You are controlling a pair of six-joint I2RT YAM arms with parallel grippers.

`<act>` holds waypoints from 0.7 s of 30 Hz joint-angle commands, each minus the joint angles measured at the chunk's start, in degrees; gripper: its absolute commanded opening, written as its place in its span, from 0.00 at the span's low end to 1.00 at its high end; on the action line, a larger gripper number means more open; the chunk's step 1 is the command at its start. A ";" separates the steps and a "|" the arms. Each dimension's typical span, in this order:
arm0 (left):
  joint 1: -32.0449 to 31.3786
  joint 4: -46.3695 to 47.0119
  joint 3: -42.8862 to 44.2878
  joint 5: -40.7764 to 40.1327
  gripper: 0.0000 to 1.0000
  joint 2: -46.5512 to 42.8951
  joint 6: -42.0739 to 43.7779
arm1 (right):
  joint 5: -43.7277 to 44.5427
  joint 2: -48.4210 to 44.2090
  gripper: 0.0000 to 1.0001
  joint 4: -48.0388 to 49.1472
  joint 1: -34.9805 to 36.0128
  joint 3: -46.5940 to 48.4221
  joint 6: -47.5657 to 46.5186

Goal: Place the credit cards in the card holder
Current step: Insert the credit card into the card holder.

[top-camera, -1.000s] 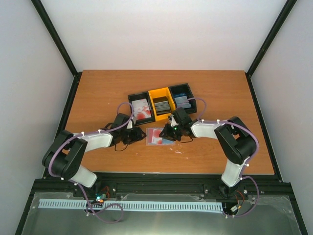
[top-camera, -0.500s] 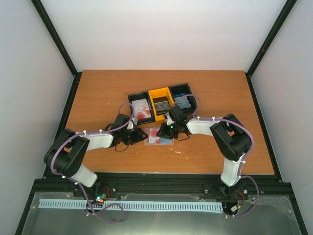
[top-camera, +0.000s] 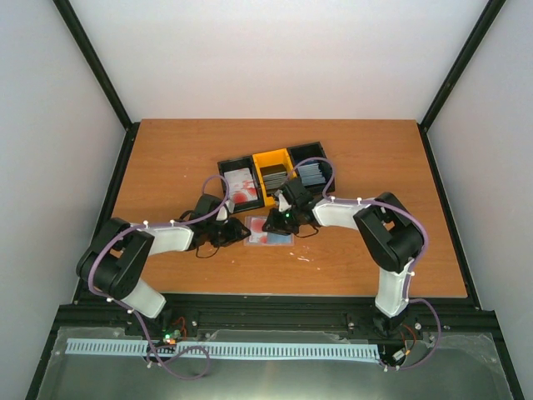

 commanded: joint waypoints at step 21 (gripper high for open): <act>-0.11 -2.63 -1.79 -4.32 0.34 -2.26 0.14 | 5.34 -1.51 0.28 -3.97 1.52 3.61 0.41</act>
